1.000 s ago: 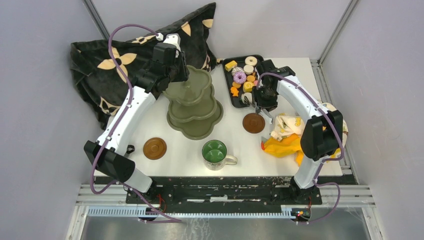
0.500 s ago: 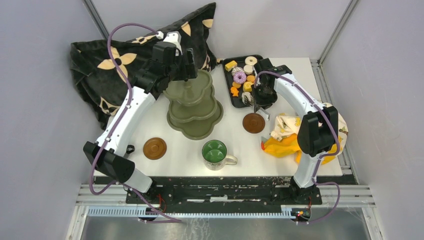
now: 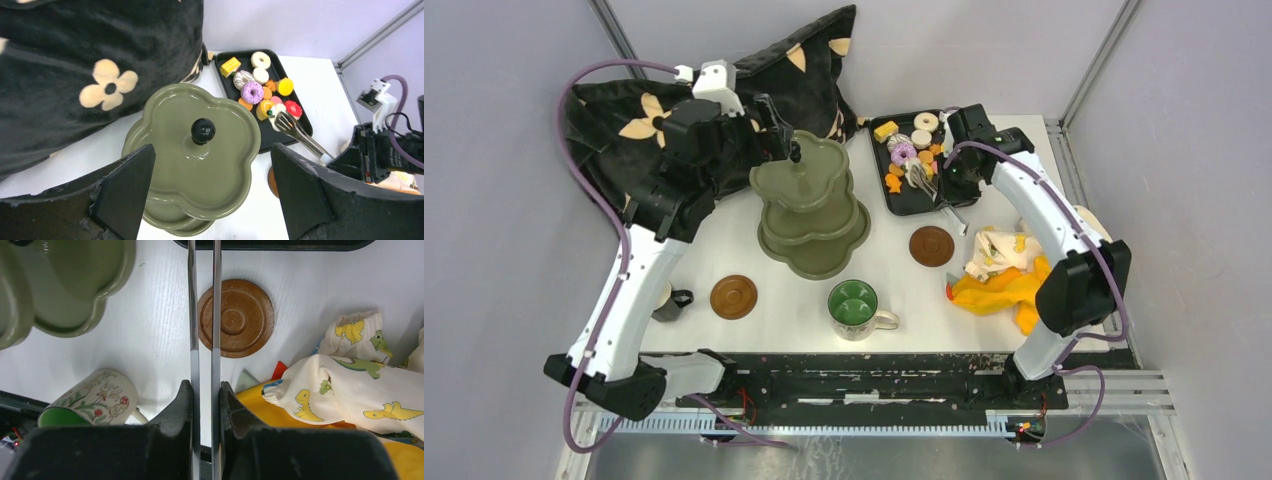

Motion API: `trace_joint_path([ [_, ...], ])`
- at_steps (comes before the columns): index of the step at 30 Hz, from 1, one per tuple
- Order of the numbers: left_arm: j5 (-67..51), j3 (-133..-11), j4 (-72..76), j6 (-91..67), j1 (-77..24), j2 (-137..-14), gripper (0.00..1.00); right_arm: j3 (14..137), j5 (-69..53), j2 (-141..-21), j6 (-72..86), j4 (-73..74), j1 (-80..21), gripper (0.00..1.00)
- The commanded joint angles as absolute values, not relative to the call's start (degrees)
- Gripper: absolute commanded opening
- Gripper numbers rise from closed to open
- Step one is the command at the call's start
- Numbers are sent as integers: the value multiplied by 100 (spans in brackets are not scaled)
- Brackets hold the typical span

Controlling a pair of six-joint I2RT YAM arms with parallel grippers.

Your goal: Serve the afternoon tea

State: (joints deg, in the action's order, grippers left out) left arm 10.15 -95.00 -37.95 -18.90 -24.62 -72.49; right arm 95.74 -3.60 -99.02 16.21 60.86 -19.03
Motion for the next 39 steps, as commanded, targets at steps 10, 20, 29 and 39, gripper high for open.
trace_joint_path([
  [10, 2757, -9168, -3471, -1980, -2480, -6700, 93, 10713, -919, -9561, 1682, 5861, -3171, 1],
  [20, 3096, -9180, -3509, -1775, -2475, -6450, 93, 10763, -1148, -9897, 1817, 5583, -3551, 1],
  [29, 2976, -9031, -3528, -1869, -2477, -6391, 93, 10857, -1159, -10140, 1854, 5432, -3738, 4],
  [39, 2934, -9005, -3535, -1872, -2477, -6330, 93, 10693, -927, -10113, 1910, 5343, -3760, 46],
])
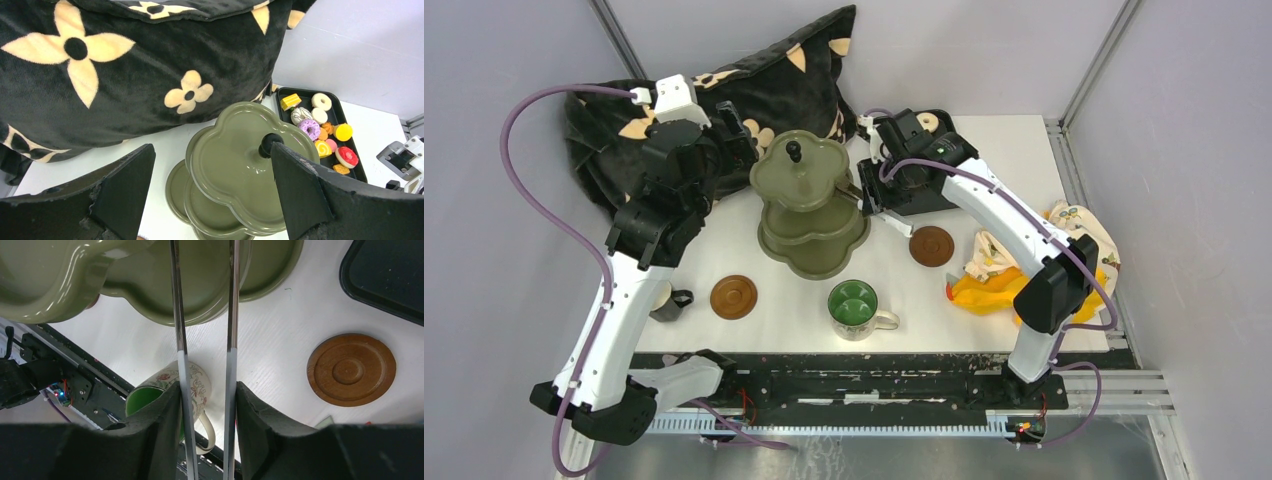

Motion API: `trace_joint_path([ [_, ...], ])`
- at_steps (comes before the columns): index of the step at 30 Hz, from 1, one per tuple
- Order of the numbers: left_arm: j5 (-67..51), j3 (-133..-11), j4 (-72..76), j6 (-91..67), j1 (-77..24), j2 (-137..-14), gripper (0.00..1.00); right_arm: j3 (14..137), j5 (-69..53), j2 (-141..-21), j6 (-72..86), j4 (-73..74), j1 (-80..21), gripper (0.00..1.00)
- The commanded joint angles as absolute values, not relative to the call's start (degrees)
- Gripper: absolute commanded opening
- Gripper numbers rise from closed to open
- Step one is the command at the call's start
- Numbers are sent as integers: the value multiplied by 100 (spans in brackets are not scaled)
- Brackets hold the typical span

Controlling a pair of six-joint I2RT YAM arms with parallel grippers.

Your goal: Serve the afternoon tea

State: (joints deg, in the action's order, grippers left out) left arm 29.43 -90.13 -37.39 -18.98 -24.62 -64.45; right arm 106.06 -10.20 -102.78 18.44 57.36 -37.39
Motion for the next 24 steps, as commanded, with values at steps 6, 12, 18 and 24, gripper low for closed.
trace_joint_path([
  [6, 2825, -8998, -3483, -1883, -2478, -6346, 93, 10499, -809, -9801, 1938, 5213, -3754, 49],
  [12, 2725, -8975, -3502, -1914, -2479, -6365, 93, 10338, -515, -9317, 1871, 5307, -3760, 51],
  [18, 2741, -8987, -3446, -1933, -2475, -6357, 93, 9844, -443, -8833, 1981, 5185, -3752, 51],
  [24, 2699, -9006, -3464, -1951, -2476, -6308, 93, 9205, 216, -8110, 2042, 5265, -3746, 36],
])
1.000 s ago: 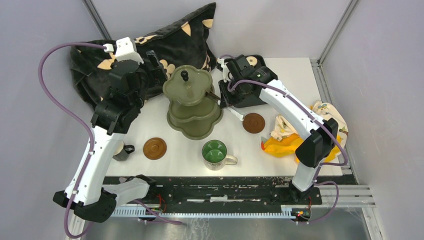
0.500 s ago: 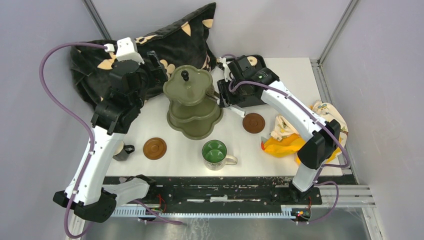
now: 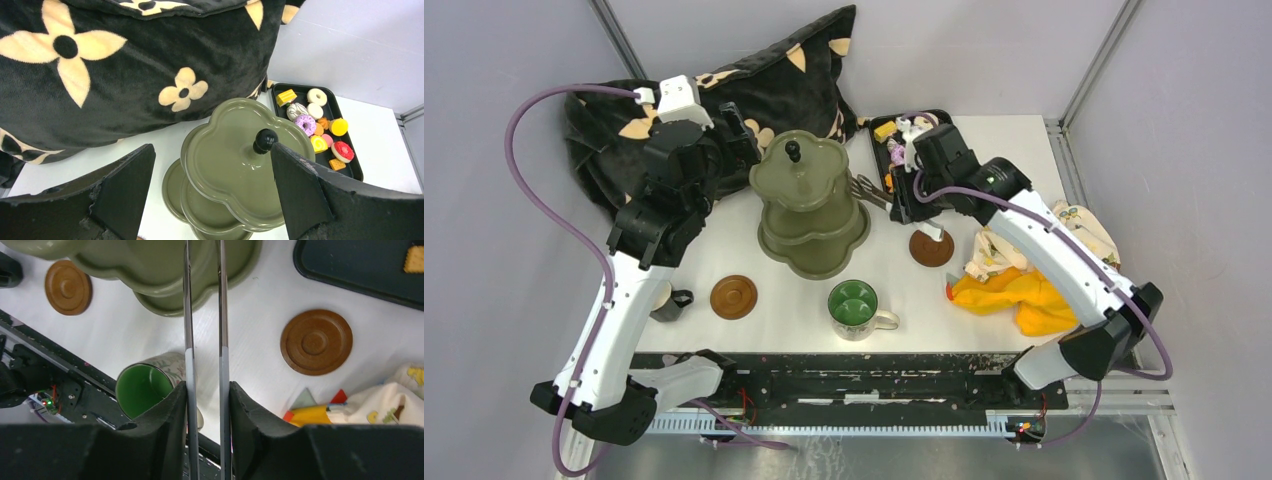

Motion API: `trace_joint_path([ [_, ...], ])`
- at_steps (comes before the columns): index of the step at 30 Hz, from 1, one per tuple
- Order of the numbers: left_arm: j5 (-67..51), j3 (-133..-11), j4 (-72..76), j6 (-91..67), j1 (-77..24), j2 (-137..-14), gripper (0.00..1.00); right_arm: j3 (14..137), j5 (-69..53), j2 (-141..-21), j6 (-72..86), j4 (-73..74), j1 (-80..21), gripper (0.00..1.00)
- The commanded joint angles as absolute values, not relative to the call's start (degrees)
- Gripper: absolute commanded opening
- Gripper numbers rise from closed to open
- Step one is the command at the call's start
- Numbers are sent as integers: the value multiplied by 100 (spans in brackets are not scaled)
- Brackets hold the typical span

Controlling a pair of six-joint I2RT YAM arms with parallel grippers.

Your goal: Serve the afternoon tea

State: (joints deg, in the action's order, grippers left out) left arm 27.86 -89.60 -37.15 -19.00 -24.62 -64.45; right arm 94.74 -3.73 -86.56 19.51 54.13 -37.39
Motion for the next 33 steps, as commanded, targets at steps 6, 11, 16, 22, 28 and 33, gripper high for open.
trace_joint_path([
  [6, 2715, -8994, -3445, -1913, -2474, -6236, 93, 8433, 1014, -7274, 2138, 5259, -3421, 21],
  [11, 2657, -8935, -3353, -1874, -2478, -6261, 93, 8107, 795, -7569, 2127, 5170, -2762, 9],
  [16, 2579, -8927, -3367, -1848, -2477, -6375, 93, 8335, 717, -8299, 1888, 5031, -2452, 14],
  [22, 2593, -8916, -3282, -1772, -2478, -6473, 93, 8762, 835, -9128, 1899, 4996, -2260, 32],
  [28, 2615, -8802, -3123, -1749, -2478, -6562, 93, 8754, 727, -9594, 2186, 4578, -2260, 39],
  [33, 2641, -8687, -3033, -1720, -2477, -6606, 93, 8803, 825, -9876, 2342, 4312, -2262, 43],
])
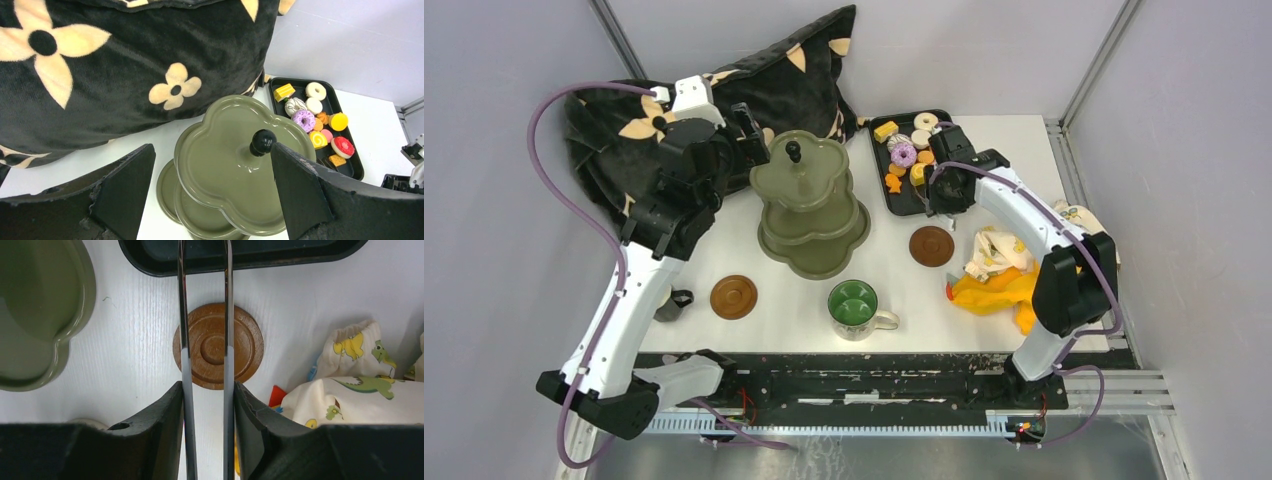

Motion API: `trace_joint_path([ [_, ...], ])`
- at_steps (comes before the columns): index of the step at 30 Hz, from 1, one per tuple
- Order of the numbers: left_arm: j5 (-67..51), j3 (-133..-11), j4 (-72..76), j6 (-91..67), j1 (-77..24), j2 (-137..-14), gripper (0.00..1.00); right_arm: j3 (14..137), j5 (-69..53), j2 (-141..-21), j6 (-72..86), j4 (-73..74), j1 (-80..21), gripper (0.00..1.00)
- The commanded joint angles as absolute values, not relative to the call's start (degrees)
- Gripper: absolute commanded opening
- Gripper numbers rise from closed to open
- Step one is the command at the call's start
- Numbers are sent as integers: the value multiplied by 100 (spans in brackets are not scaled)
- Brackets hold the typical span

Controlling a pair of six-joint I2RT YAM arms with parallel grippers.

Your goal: Serve the afternoon tea

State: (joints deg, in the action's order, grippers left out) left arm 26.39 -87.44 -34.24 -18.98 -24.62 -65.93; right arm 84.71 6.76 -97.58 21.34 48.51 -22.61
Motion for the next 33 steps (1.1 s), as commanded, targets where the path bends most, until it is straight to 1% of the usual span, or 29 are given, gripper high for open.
trace_joint_path([
  [1, 2661, -8683, -3028, -1710, -2472, -6618, 93, 8849, 826, -9941, 2361, 4297, -2260, 43],
  [11, 2725, -8525, -2920, -1696, -2477, -6517, 92, 8948, 1279, -10356, 2757, 3753, -2261, 45],
  [18, 2787, -8412, -2895, -1622, -2474, -6423, 92, 9171, 1386, -10674, 2924, 3674, -2260, 47],
  [21, 2776, -8379, -2900, -1630, -2478, -6419, 92, 9156, 1458, -10683, 2935, 3646, -2263, 47],
  [27, 2724, -8315, -2903, -1644, -2470, -6387, 92, 8937, 1438, -10443, 2904, 3538, -2262, 5],
  [28, 2724, -8315, -2912, -1636, -2475, -6377, 92, 8924, 1384, -10397, 2889, 3551, -2259, 1],
  [33, 2693, -8294, -2954, -1671, -2476, -6304, 92, 8757, 944, -9968, 2709, 3664, -2266, 1],
])
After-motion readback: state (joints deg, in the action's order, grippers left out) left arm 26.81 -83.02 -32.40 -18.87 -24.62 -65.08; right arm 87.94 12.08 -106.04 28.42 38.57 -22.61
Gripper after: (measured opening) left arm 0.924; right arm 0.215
